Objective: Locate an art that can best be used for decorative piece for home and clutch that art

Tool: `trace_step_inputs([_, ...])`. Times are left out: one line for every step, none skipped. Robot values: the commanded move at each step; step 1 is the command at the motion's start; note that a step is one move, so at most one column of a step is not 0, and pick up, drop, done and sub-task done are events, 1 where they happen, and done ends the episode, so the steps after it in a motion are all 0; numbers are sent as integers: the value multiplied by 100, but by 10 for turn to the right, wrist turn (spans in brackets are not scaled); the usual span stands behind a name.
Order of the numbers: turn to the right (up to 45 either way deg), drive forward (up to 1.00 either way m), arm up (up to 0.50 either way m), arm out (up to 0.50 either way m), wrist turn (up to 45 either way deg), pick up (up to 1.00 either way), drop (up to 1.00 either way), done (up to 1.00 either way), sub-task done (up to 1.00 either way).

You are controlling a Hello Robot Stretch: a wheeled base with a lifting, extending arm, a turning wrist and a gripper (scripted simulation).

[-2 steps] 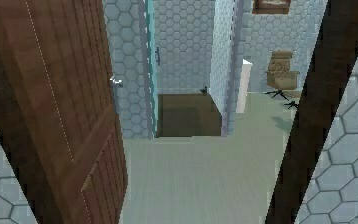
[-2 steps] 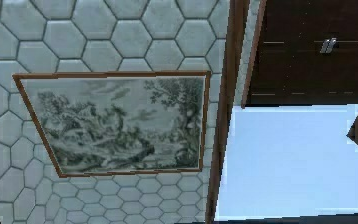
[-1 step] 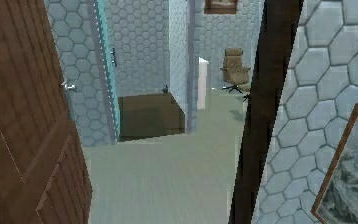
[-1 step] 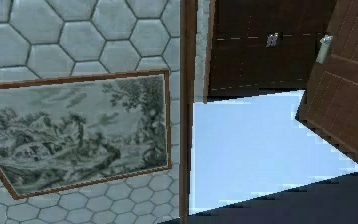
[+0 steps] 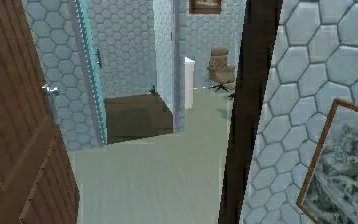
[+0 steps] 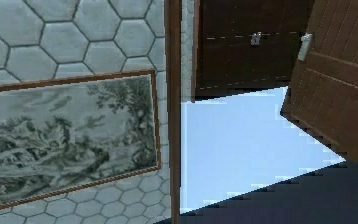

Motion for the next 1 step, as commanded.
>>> trace_step_inputs([0,80,0,0,0,0,0,0,0])
